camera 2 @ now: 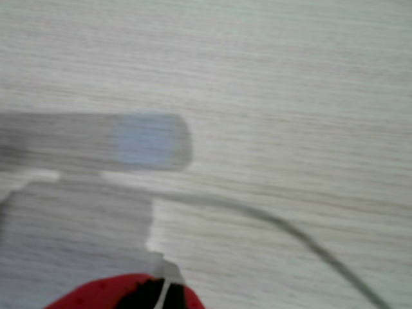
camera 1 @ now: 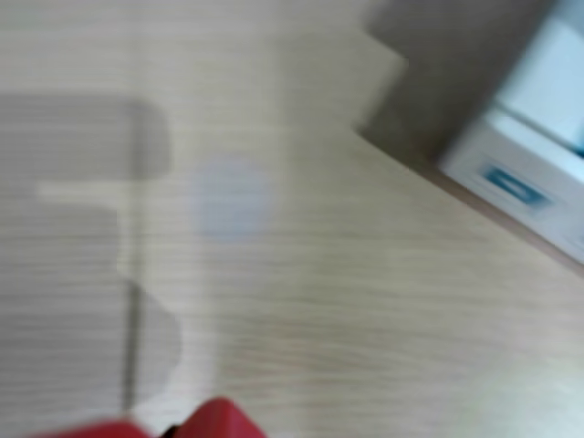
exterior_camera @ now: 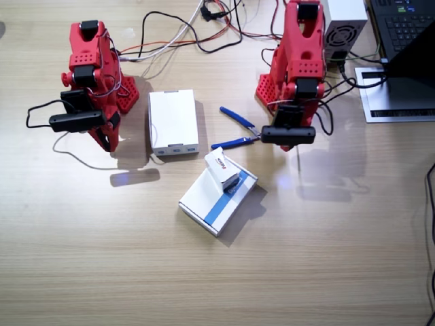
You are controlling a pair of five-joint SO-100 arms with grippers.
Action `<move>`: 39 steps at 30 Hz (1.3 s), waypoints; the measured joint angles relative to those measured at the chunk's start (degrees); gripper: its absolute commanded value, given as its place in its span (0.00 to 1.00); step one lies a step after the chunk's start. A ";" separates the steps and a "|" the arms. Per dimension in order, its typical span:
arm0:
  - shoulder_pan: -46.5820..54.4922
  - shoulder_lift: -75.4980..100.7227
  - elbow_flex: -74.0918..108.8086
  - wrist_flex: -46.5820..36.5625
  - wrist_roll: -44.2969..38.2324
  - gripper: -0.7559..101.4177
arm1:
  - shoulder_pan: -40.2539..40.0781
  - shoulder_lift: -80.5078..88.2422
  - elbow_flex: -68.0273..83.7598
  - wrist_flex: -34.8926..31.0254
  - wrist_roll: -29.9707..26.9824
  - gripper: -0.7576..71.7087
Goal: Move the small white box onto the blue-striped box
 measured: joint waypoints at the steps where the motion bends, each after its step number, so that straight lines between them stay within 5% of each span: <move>1: -0.62 4.83 2.72 0.62 2.02 0.01 | 0.00 0.00 0.00 0.00 0.00 0.01; 7: -2.02 42.45 12.57 16.17 7.56 0.01 | -0.62 0.00 0.00 1.05 0.00 0.01; 13: -4.22 44.38 18.37 17.31 21.01 0.01 | 2.55 0.00 0.00 1.93 -5.19 0.06; 15: -5.80 46.05 19.07 17.49 25.31 0.01 | 4.22 0.00 0.00 2.11 -5.10 0.01; 19: -5.45 45.09 20.30 17.49 26.19 0.01 | 5.80 0.00 0.00 2.99 -8.96 0.02; 39: -5.45 45.26 20.39 17.49 27.69 0.01 | 9.32 0.00 0.00 3.16 -6.59 0.02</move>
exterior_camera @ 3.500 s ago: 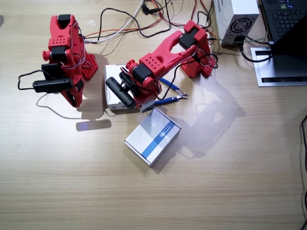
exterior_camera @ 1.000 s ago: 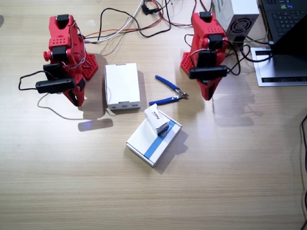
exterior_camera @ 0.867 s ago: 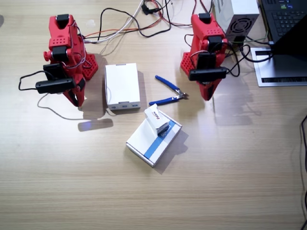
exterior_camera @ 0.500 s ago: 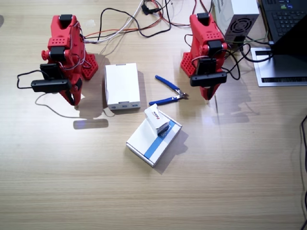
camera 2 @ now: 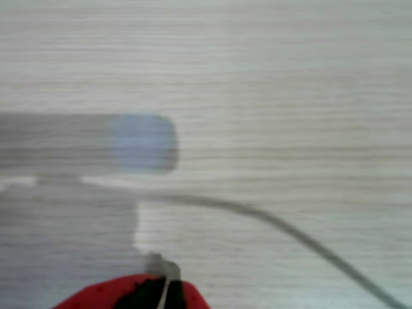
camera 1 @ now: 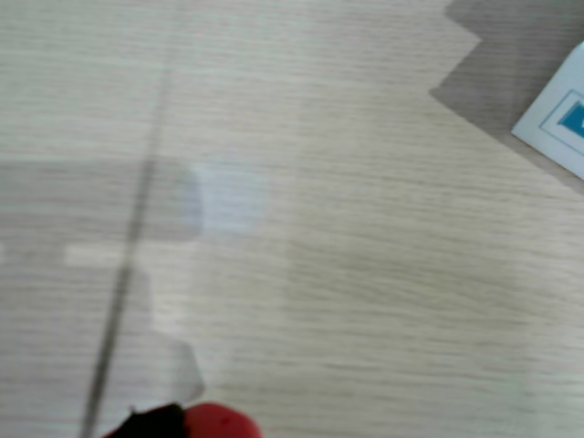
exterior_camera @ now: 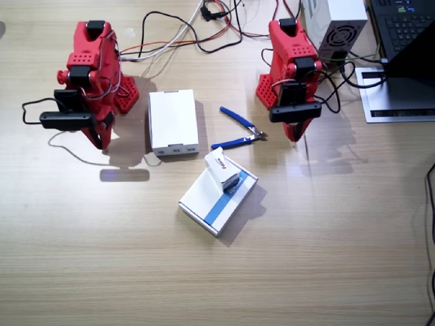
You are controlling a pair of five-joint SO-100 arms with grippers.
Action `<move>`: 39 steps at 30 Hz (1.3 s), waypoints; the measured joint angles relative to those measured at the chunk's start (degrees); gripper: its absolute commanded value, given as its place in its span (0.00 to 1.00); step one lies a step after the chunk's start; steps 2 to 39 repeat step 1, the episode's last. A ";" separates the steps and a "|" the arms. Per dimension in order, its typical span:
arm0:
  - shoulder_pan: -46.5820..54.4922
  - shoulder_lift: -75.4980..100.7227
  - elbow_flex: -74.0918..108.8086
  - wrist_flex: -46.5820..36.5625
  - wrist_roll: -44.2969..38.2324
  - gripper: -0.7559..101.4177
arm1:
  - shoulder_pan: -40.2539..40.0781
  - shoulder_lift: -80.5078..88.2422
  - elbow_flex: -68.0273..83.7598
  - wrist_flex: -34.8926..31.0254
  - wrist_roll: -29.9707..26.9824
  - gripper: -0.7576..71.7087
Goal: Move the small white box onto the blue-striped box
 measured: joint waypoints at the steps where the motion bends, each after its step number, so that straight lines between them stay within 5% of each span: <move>1: 0.00 0.00 0.00 0.00 0.00 0.01 | 0.62 0.00 0.00 0.00 0.00 0.02; 39: 0.00 0.00 0.00 0.00 0.00 0.01 | 0.62 0.00 0.00 0.00 0.00 0.02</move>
